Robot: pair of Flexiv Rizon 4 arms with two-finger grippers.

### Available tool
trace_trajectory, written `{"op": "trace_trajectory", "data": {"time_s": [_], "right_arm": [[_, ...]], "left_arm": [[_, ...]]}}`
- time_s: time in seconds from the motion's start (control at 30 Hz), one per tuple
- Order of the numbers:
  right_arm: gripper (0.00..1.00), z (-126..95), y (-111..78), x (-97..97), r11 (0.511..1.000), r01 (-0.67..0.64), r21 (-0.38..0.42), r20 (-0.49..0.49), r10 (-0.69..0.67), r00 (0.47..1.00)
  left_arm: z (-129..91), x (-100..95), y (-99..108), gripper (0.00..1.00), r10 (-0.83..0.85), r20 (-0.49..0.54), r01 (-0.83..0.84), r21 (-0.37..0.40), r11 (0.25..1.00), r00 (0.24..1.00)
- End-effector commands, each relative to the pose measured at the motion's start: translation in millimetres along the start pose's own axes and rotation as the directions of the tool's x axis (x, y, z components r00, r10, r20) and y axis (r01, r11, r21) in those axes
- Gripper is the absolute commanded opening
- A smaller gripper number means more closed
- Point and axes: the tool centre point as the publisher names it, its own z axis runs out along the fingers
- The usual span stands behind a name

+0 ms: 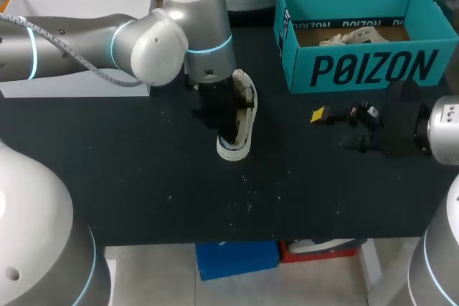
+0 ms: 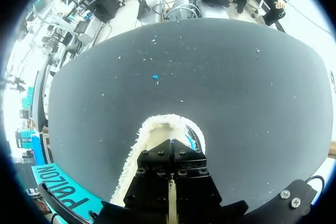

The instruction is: Take the shoe out of the shoebox, open the shoe tongue, remove and reinsert the insole, then place the shoe into the shoebox

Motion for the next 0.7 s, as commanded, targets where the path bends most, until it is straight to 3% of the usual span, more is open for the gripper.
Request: {"op": "trace_trajectory", "data": {"time_s": [0.03, 0.33, 0.7], "right_arm": [[1.0, -2.0, 0.0, -0.2, 1.0, 0.0, 0.002, -0.002, 0.0, 1.0], [1.0, -2.0, 0.0, -0.2, 1.0, 0.0, 0.002, -0.002, 0.0, 1.0], [1.0, -2.0, 0.0, -0.2, 1.0, 0.0, 0.002, -0.002, 0.0, 1.0]], "left_arm": [[10.9, 1.1, 4.4, 0.0, -0.003, -0.01, 0.003, 0.001, 1.0, 1.0], [14.8, -0.4, 14.4, 0.0, -0.019, -0.025, 0.019, -0.004, 1.0, 1.0], [-33.9, 6.9, 19.7, 0.0, 0.012, -0.042, -0.016, -0.092, 0.996, 0.999]]}}
